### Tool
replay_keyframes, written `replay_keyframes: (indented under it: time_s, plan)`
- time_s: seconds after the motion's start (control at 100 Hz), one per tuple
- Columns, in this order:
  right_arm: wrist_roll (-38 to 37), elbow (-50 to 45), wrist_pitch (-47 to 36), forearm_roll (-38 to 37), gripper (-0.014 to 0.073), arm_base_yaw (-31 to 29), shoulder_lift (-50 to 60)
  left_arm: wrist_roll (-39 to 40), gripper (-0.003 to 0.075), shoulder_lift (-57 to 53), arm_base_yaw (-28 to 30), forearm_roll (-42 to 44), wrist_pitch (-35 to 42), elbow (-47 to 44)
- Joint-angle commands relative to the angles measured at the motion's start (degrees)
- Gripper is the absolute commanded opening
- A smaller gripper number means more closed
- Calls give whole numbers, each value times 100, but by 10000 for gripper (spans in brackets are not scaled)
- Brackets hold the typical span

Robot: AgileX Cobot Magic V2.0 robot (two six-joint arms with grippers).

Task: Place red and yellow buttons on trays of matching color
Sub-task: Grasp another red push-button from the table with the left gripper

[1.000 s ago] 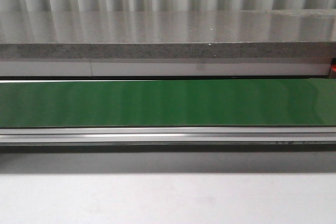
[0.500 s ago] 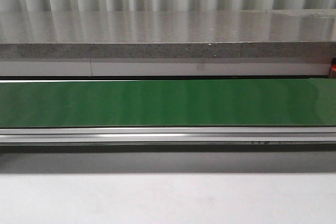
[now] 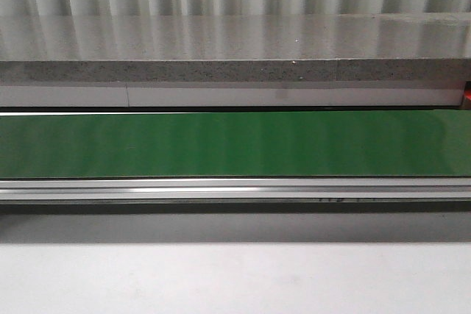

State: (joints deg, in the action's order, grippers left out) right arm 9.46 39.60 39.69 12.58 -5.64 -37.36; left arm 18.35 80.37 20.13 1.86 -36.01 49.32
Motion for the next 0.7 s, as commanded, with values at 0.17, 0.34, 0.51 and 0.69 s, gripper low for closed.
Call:
replay_keyframes:
  time_s: [0.17, 0.34, 0.51, 0.69]
  plan:
    - [74, 144, -334, 35, -67, 4, 15, 66, 638, 441, 10, -55, 572, 205]
    - [74, 144, -334, 35, -67, 4, 15, 66, 638, 674, 10, -55, 782, 205]
    - [74, 144, -334, 35, -67, 4, 15, 66, 638, 857, 10, -55, 886, 205]
    - [74, 144, -334, 35, -67, 4, 15, 66, 638, 958, 10, -55, 989, 205]
